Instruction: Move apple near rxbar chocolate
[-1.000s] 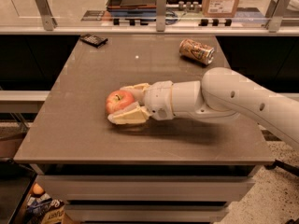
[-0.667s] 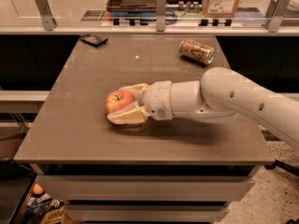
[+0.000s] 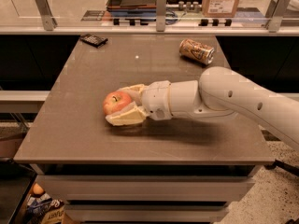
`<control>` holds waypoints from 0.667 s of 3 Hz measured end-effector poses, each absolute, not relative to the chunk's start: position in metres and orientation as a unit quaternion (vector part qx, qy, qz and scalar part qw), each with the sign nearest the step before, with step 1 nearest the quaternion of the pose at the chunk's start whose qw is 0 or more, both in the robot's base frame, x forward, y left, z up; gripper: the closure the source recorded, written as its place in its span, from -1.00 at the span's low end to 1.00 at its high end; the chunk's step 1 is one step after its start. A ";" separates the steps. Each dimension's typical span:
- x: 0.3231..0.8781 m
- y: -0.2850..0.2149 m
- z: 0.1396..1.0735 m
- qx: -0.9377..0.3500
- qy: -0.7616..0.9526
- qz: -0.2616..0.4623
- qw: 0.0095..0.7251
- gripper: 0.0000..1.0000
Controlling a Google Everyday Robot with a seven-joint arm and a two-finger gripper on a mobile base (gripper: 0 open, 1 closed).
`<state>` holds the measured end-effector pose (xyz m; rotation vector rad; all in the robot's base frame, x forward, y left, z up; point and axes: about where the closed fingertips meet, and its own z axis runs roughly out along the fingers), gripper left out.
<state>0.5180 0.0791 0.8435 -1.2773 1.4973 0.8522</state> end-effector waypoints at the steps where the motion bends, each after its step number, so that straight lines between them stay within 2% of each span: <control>1: 0.527 0.074 0.853 -0.517 0.620 0.341 0.481 1.00; 2: 0.551 0.060 0.876 -0.500 0.639 0.321 0.489 1.00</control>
Offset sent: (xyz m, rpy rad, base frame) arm 0.0733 -0.0479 0.0669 -0.0383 -0.0010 -0.2062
